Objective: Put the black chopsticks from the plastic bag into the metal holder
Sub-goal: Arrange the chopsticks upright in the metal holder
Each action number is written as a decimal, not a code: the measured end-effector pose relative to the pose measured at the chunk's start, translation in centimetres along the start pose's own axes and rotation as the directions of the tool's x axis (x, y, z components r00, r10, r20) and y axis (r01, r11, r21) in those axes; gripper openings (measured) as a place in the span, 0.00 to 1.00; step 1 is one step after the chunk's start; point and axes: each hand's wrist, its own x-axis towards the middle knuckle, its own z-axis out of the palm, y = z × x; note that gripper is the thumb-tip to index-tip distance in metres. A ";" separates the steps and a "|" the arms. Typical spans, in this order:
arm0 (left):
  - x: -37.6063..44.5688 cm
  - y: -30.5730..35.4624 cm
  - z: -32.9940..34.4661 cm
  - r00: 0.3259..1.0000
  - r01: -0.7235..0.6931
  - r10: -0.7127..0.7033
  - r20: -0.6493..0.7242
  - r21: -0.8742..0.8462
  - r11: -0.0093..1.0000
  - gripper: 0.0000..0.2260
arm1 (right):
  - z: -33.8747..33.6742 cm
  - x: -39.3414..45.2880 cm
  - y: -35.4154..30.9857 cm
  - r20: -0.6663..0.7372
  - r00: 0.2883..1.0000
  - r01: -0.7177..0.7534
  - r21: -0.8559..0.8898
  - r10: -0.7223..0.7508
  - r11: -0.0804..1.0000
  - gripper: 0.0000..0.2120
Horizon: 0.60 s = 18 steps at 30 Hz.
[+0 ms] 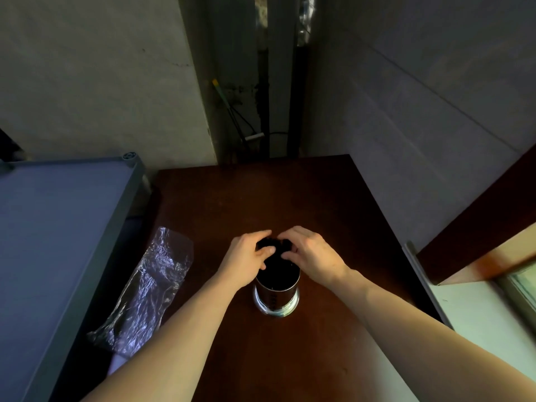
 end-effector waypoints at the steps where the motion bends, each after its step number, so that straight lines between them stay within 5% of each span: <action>1: -0.1 -0.1 0.0 1.000 0.000 0.000 0.010 -0.013 1.000 0.25 | 0.1 -0.2 0.1 -0.012 1.000 -0.011 0.009 0.011 1.000 0.17; 8: -0.2 -0.1 0.7 0.998 -0.064 0.064 -0.008 -0.055 0.996 0.21 | 0.7 0.3 0.1 -0.096 0.993 -0.063 0.047 0.067 0.997 0.10; 18: 0.4 -0.9 0.8 0.999 -0.017 0.014 -0.042 -0.059 0.998 0.26 | 1.1 -0.4 0.8 -0.134 0.980 -0.134 0.110 0.148 0.985 0.25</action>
